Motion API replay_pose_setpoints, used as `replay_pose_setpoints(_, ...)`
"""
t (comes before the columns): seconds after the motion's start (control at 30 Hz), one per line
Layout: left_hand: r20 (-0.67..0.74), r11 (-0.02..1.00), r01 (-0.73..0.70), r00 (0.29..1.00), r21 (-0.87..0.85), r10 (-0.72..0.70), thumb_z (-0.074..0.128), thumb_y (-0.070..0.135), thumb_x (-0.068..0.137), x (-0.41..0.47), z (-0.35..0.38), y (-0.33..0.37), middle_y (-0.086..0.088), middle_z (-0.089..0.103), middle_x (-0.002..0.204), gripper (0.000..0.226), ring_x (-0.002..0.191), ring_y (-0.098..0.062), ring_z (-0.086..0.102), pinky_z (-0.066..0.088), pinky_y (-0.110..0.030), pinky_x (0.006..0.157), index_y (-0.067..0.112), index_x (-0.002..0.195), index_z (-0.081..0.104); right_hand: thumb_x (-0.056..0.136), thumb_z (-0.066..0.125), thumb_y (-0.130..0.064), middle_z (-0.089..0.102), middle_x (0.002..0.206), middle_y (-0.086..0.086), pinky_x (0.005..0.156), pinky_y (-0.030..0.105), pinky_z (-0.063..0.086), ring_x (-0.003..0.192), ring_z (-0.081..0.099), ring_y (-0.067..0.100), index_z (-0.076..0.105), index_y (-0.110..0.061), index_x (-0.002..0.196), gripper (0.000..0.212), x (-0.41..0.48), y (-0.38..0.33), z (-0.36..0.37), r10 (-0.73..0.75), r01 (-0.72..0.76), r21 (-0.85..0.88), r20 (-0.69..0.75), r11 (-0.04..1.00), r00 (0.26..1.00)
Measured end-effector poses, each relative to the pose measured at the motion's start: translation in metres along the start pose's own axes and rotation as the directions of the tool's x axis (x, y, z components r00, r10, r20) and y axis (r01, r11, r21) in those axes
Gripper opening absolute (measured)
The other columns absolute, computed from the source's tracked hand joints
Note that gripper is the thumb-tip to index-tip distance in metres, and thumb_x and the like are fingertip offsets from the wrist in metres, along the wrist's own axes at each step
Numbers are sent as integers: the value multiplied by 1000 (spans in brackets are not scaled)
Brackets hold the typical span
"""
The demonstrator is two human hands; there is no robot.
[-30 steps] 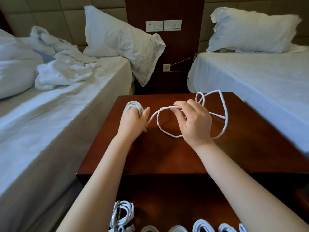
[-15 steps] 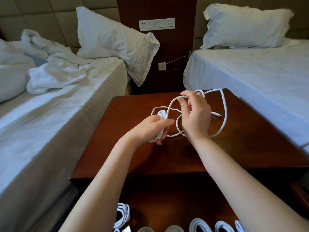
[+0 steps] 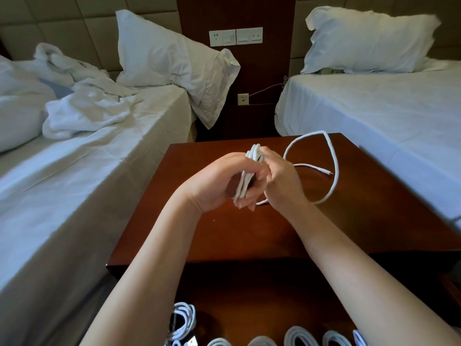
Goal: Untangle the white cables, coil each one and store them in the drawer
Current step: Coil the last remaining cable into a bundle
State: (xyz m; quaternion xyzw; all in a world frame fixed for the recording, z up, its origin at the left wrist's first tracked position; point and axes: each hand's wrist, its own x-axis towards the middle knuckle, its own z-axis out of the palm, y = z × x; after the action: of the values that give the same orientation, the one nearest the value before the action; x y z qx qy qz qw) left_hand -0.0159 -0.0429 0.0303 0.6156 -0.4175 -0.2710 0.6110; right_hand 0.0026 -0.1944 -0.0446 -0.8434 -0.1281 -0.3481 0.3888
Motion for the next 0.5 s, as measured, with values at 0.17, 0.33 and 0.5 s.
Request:
replay_pose_setpoints(0.17, -175, 973, -111, 982, -202, 76, 52, 26, 75, 0, -5, -6, -2, 46, 53, 19, 43, -15, 41, 42, -30, 56, 9, 74, 43, 89, 52, -3, 60, 66, -1, 57, 34, 51, 58, 57, 17, 62, -4, 80, 14, -5, -5, 11, -149, 176, -155, 169, 972, 974)
replay_pose_setpoints(0.33, -356, 936, -176, 932, -305, 60, 44, 26, 82, 3, -7, -10, -2, 47, 55, 18, 46, -13, 43, 48, -27, 57, 10, 75, 45, 91, 50, -13, 48, 63, -9, 56, 34, 47, 57, 46, 11, 50, -17, 74, 18, -7, -21, 5, -161, 211, -215, 225, 954, 961)
replay_pose_setpoints(0.5, -475, 922, -261, 875, -288, 99, 45, 30, 82, 8, -2, -11, -2, 52, 55, 21, 46, -12, 49, 45, -24, 51, 10, 74, 47, 95, 55, -17, 43, 59, -15, 56, 31, 47, 54, 48, 8, 45, -27, 84, 18, -6, -23, 7, -105, 149, -176, 238, 973, 966)
